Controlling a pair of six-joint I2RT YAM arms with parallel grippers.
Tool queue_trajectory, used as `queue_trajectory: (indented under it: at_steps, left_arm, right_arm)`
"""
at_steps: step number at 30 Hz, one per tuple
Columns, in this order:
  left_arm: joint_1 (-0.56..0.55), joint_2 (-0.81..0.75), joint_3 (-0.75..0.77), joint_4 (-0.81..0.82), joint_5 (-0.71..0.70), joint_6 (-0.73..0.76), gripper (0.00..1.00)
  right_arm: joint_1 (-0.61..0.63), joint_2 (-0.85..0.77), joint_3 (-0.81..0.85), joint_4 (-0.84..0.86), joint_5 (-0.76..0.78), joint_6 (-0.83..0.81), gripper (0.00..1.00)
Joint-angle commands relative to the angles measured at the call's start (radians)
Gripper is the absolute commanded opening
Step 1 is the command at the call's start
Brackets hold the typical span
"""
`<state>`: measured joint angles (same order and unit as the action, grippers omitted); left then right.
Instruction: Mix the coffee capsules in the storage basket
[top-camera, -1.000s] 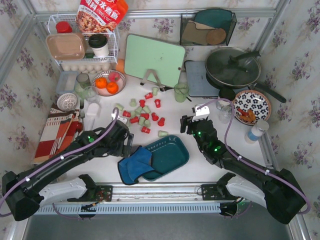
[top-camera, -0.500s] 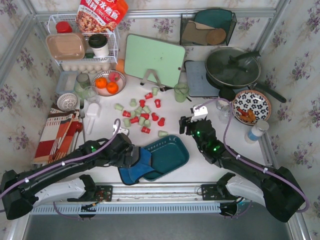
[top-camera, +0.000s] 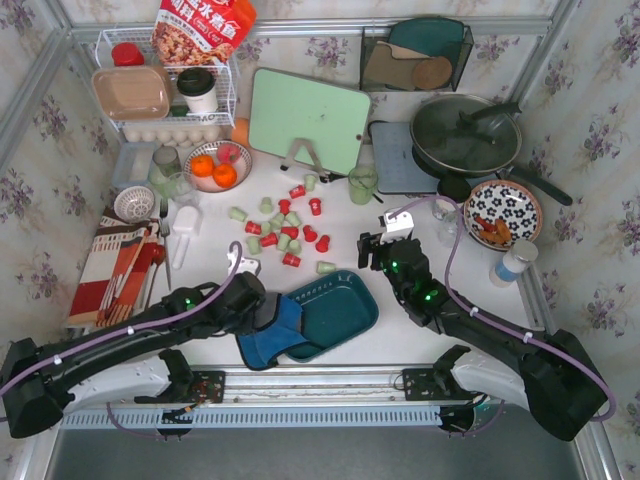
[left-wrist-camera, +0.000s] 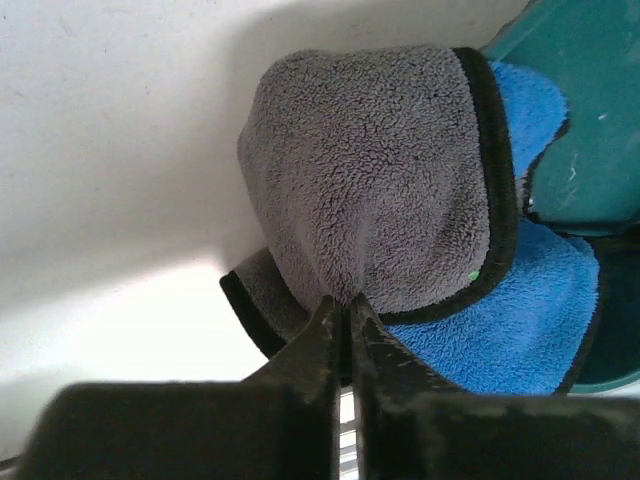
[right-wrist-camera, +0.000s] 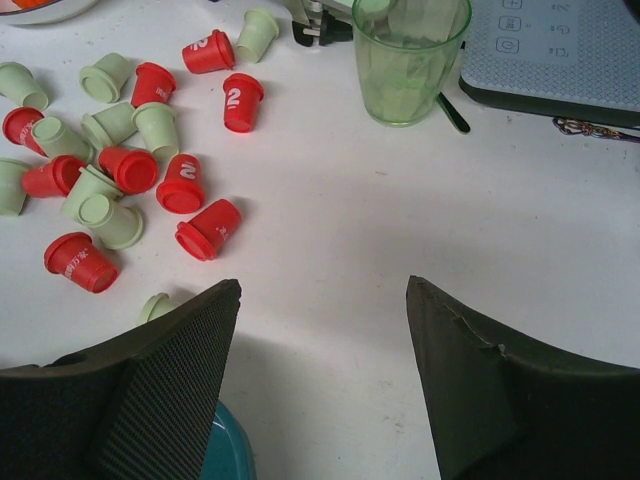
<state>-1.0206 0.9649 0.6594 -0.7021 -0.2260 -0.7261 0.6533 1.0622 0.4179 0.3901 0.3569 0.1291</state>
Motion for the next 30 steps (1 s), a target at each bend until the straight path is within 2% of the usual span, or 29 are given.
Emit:
queue_trajectory:
  at_steps: [1, 9, 16, 21, 26, 30]
  left_arm:
    - [-0.005, -0.030, 0.022, 0.031, -0.033, 0.015, 0.00]
    - [-0.006, -0.150, 0.204, -0.207, -0.192, 0.032, 0.00]
    - [-0.006, -0.167, 0.380, -0.212, -0.274, 0.142, 0.00]
    - [-0.006, -0.108, 0.533, -0.169, -0.312, 0.262, 0.00]
    - [-0.005, -0.029, 0.671, -0.113, -0.311, 0.368, 0.00]
    - [-0.004, 0.049, 0.760, -0.082, -0.299, 0.437, 0.00]
  right_arm:
    - [0.002, 0.003, 0.010, 0.035, 0.005, -0.001, 0.75]
    - [0.002, -0.002, 0.011, 0.031, -0.001, 0.000, 0.75]
    - [0.002, -0.011, 0.010, 0.037, -0.029, -0.011, 0.75]
    - [0.003, -0.026, 0.000, 0.078, -0.171, -0.033, 0.75]
    - [0.019, -0.065, 0.022, 0.120, -0.431, -0.087, 0.77]
    - [0.063, -0.109, 0.024, 0.191, -0.506, -0.170, 0.79]
